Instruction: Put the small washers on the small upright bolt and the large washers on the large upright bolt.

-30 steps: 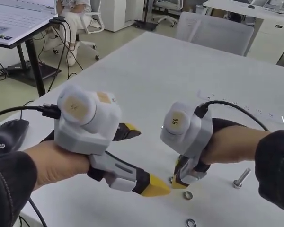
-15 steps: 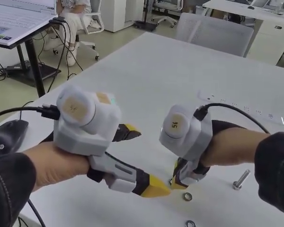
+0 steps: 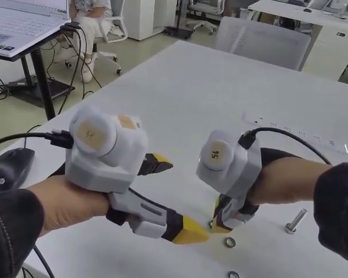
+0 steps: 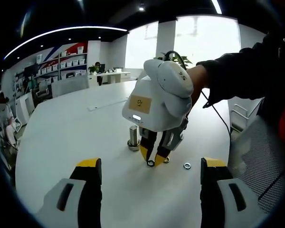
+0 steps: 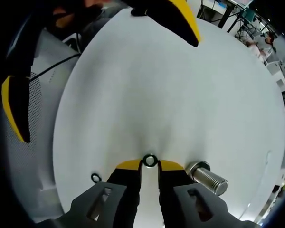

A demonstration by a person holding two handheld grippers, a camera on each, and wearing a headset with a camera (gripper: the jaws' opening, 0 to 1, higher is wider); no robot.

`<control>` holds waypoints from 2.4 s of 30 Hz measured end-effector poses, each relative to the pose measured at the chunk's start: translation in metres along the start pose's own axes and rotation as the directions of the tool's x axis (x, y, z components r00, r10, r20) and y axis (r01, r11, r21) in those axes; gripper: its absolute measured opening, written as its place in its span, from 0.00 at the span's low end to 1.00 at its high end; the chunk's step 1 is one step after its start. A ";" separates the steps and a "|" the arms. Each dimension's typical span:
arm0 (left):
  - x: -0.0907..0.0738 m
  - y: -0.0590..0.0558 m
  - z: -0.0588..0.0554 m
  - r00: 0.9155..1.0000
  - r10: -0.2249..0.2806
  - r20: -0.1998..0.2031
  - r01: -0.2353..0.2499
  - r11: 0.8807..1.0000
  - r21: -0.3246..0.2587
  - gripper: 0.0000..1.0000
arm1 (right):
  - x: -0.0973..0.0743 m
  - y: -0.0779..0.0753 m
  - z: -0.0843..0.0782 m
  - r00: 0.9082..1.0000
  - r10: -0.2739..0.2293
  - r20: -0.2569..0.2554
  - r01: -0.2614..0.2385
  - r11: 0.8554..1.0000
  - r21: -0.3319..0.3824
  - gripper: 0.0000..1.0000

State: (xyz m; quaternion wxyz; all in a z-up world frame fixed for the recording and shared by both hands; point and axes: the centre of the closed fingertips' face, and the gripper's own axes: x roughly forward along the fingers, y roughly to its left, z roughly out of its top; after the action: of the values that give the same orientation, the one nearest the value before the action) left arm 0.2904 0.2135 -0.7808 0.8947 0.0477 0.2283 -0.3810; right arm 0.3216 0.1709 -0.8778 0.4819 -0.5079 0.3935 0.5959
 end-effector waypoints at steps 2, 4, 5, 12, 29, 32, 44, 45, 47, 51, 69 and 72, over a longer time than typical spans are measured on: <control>0.000 0.000 0.000 1.000 0.000 0.000 0.000 1.000 0.001 0.86 | -0.001 0.000 -0.001 1.000 0.002 -0.001 -0.002 1.000 0.004 0.14; 0.000 0.000 0.000 1.000 -0.001 -0.001 0.001 1.000 0.001 0.86 | -0.002 0.000 -0.001 1.000 0.000 0.000 0.000 1.000 0.004 0.14; 0.000 0.000 0.000 1.000 -0.001 -0.001 0.001 1.000 0.001 0.86 | -0.003 0.000 -0.002 1.000 0.000 -0.001 0.000 1.000 0.005 0.14; 0.001 -0.001 0.000 1.000 -0.003 -0.002 0.003 1.000 0.004 0.86 | -0.011 -0.003 -0.011 1.000 -0.009 -0.005 0.009 1.000 0.022 0.14; 0.004 -0.009 0.000 1.000 -0.020 -0.011 0.020 1.000 0.014 0.86 | -0.035 -0.004 -0.034 0.999 -0.045 0.009 0.044 0.995 0.088 0.14; 0.006 -0.010 0.000 1.000 -0.027 -0.016 0.027 0.999 0.020 0.86 | -0.038 -0.002 -0.038 0.999 -0.050 0.011 0.049 0.994 0.097 0.14; 0.011 -0.014 0.004 0.999 -0.048 -0.026 0.049 0.998 0.038 0.86 | -0.052 0.002 -0.055 0.998 -0.062 0.027 0.057 0.987 0.151 0.14; 0.011 -0.014 0.004 0.998 -0.051 -0.026 0.052 0.998 0.038 0.86 | -0.053 0.002 -0.057 0.998 -0.063 0.027 0.058 0.986 0.153 0.14; 0.011 -0.014 0.004 0.998 -0.052 -0.028 0.053 0.998 0.040 0.86 | -0.055 0.002 -0.060 0.997 -0.069 0.028 0.064 0.985 0.162 0.14; 0.012 -0.016 0.005 0.998 -0.059 -0.033 0.060 0.997 0.047 0.86 | -0.063 0.004 -0.064 0.996 -0.077 0.038 0.069 0.981 0.180 0.14; 0.017 -0.028 0.014 0.995 -0.093 -0.046 0.096 0.992 0.085 0.86 | -0.084 0.017 -0.089 0.993 -0.107 0.045 0.094 0.968 0.232 0.14; 0.019 -0.030 0.015 0.994 -0.099 -0.047 0.103 0.990 0.091 0.86 | -0.087 0.018 -0.094 0.992 -0.113 0.047 0.099 0.964 0.245 0.14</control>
State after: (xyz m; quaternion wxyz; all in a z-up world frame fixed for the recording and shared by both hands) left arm 0.2866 0.1756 -0.7730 0.8659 0.0859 0.2312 -0.4352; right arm 0.3269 0.0617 -0.8084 0.5831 -0.4474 0.4208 0.5318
